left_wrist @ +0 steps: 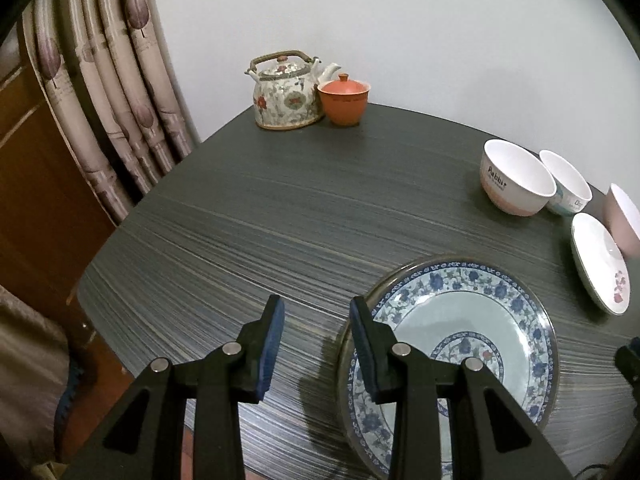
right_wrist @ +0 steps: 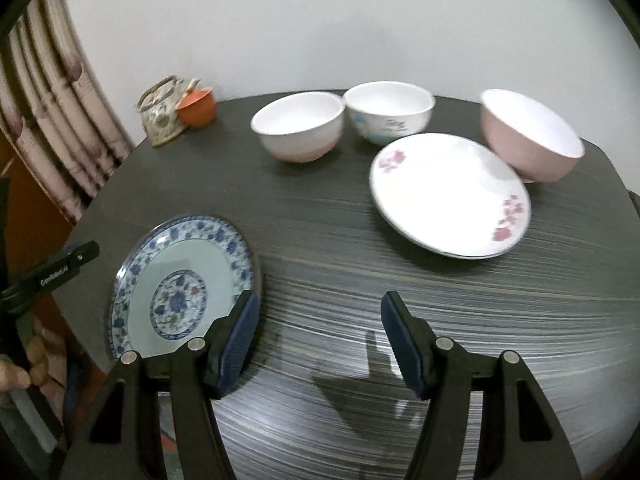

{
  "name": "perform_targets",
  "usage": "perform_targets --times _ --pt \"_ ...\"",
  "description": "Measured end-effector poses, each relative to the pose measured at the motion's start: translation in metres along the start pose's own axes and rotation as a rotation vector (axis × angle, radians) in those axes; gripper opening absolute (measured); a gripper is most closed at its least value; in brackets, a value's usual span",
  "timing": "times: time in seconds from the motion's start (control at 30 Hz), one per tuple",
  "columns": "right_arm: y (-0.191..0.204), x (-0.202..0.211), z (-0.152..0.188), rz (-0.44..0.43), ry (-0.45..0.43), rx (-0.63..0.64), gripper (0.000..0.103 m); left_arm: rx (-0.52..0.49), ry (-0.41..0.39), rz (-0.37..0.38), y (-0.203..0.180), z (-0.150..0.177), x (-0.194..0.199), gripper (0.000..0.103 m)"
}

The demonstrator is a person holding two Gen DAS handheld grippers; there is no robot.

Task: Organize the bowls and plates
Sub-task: 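Move both tools toward the white plate with pink flowers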

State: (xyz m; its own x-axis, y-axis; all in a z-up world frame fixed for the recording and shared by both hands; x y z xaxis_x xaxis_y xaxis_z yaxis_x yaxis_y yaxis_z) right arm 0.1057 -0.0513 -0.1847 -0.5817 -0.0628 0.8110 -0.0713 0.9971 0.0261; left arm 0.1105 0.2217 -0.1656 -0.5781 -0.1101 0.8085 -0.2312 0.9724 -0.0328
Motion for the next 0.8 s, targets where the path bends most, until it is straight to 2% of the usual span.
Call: perform_targets --times 0.13,0.27,0.37,0.57,0.8 --pt "-0.027 0.006 0.005 0.035 -0.011 -0.024 0.061 -0.008 -0.001 -0.028 -0.009 0.003 0.008 0.035" --pt "-0.06 0.009 0.013 0.058 0.0 -0.078 0.061 -0.039 -0.012 0.003 -0.036 0.004 0.023 0.035" --pt "-0.079 0.011 0.02 0.078 0.006 -0.105 0.061 -0.103 -0.026 0.017 -0.065 0.003 0.033 0.035" --pt "-0.107 0.014 0.027 0.079 0.016 -0.152 0.061 -0.14 -0.003 0.144 -0.128 0.004 0.039 0.035" --pt "-0.135 0.027 0.02 0.106 -0.032 -0.158 0.061 -0.219 0.0 0.192 -0.183 0.003 0.04 0.035"
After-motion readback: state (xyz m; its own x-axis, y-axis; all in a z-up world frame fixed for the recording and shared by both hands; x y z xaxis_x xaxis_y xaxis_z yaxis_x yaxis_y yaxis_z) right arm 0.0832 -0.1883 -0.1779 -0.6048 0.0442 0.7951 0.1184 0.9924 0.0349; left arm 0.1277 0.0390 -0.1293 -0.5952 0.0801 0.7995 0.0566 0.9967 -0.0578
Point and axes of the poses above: each gripper's, at about its wrist camera, not at the fingertips, and x roughly against the way its jaws point, y to its left, z to its underside, the point moved 10 cm from there along -x, roughly the way its jaws point, and after that the axes turned 9 degrees about z, right-handed, at the moved point
